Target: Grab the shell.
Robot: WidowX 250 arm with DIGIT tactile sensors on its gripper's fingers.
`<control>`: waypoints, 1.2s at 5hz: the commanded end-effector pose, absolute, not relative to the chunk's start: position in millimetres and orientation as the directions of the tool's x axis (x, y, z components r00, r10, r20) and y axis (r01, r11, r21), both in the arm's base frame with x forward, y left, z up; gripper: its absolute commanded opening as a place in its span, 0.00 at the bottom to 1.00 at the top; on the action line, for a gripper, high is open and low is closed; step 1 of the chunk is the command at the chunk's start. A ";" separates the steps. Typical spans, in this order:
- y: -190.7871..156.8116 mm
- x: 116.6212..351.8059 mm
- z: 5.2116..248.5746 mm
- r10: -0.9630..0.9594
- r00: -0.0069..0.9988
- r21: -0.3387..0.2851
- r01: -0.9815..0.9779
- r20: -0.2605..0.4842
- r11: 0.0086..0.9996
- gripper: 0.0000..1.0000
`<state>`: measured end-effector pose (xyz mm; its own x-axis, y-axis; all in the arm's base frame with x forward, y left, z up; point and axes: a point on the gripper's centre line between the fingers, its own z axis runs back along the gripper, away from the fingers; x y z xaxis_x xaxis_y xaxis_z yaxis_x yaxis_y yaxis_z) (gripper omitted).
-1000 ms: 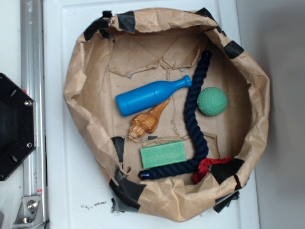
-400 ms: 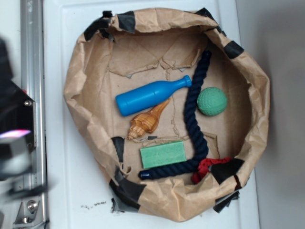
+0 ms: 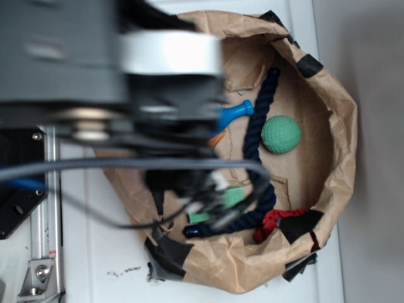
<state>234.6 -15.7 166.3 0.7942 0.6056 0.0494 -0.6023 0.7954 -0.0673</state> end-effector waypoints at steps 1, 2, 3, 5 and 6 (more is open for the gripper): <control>-19.4 231.9 111.9 0.823 0.568 -0.107 -0.817 0.026 0.567 1.00; -23.9 233.3 76.7 0.838 0.546 -0.100 -0.834 0.000 0.543 1.00; -25.3 233.3 57.8 0.858 0.513 -0.118 -0.852 0.003 0.510 1.00; -15.6 225.9 37.2 0.863 0.505 -0.072 -0.860 0.005 0.504 1.00; -8.0 217.7 25.6 0.854 0.520 -0.038 -0.853 0.021 0.521 1.00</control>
<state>221.7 -18.7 26.2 0.5392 0.8420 0.0190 -0.8410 0.5395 -0.0403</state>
